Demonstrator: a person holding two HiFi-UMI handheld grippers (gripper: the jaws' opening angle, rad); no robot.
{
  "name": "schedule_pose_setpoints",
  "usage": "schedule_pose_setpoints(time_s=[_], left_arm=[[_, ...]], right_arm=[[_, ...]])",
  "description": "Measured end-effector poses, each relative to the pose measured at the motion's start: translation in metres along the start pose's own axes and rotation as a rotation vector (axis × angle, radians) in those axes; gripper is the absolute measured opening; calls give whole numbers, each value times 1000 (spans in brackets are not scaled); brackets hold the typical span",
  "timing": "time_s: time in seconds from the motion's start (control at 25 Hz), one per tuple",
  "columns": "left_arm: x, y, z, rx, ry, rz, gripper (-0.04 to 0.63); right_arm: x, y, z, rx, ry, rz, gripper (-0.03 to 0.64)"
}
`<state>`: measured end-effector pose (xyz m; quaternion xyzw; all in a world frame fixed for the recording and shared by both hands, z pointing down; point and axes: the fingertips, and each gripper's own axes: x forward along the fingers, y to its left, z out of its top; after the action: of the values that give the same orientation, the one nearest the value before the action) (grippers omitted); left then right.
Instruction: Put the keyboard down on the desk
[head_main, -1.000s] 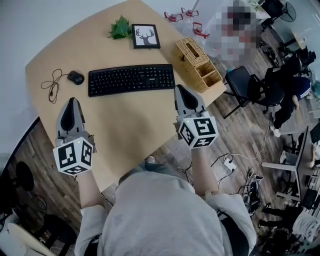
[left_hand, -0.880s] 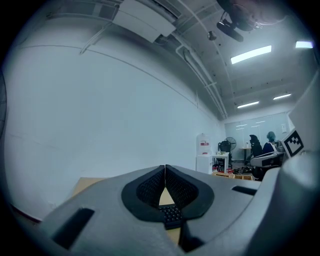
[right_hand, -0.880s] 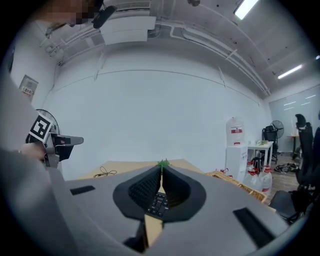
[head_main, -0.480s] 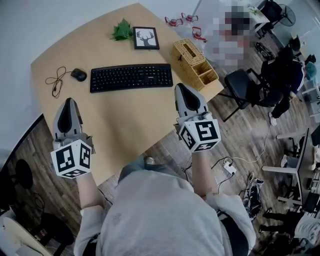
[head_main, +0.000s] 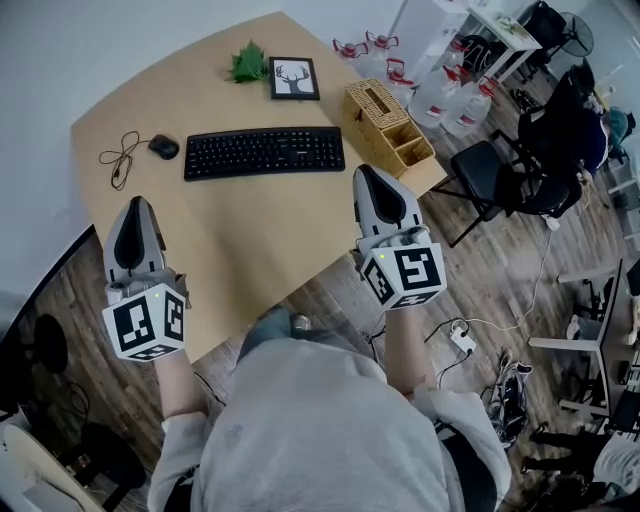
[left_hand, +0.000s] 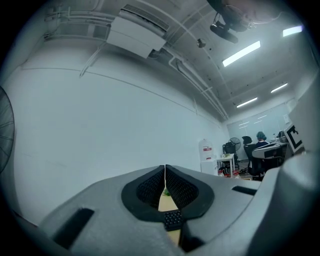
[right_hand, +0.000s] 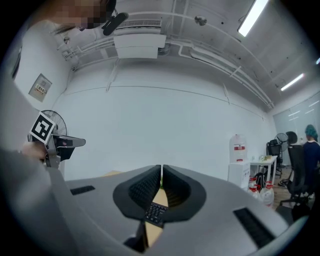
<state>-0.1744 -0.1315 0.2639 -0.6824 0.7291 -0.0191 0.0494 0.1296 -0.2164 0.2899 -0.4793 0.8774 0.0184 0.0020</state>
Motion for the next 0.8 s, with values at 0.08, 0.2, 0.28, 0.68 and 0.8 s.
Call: schedule_pose_setpoints(time_s=[0.08, 0.2, 0.28, 0.68, 0.8], left_arm=[[-4, -1, 3, 6, -4, 5, 11], [-10, -3, 9, 8, -12, 5, 11], [-12, -4, 13, 14, -19, 5, 11], [-15, -6, 21, 18, -34, 9, 11], [-15, -4, 19, 12, -29, 10, 11]], right_arm=[[-4, 0, 3, -2, -10, -1, 15], [-10, 0, 8, -6, -24, -3, 15], [-12, 1, 12, -9, -34, -5, 15], [-17, 0, 22, -22, -64, -19, 15], [-18, 1, 23, -24, -67, -21, 15]])
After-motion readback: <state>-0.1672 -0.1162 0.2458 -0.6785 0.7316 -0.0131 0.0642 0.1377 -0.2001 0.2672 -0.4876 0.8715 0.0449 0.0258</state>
